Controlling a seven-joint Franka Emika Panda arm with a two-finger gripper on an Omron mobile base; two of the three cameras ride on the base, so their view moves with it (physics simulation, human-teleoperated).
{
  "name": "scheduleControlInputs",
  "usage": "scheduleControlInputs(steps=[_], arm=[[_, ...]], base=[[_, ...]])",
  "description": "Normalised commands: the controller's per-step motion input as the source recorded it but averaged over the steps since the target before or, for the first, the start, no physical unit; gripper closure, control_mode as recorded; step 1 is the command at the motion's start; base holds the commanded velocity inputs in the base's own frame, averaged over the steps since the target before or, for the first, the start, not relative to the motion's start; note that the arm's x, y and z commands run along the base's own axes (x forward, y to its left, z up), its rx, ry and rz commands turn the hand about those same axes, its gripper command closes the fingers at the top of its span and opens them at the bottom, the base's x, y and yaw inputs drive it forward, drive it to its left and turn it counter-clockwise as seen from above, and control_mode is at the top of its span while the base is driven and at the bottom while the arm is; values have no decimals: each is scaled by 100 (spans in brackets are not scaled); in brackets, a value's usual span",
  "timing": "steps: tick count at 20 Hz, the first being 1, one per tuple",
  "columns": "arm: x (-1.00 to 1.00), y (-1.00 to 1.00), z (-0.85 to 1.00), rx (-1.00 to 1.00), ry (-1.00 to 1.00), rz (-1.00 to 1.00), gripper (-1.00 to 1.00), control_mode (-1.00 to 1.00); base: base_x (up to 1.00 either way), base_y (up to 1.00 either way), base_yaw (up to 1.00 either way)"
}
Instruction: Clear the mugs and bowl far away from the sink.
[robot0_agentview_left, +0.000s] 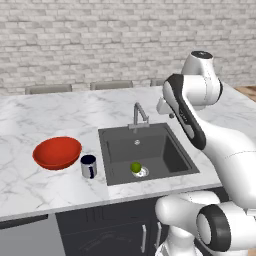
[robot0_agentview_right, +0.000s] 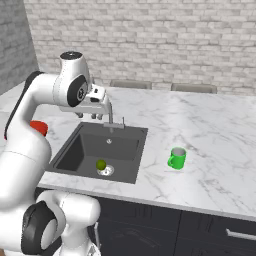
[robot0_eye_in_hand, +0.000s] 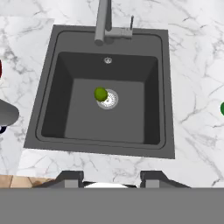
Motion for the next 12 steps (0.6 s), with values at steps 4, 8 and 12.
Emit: scheduleControlInputs(steps=[4, 8, 12], arm=[[0, -2, -2, 0, 1, 0, -100, -100], [-35, 19, -32, -4, -5, 0, -100, -100], [-43, 64, -71, 1, -9, -2, -100, -100]], base=[[0, 0, 0], [0, 0, 0], [0, 0, 0]])
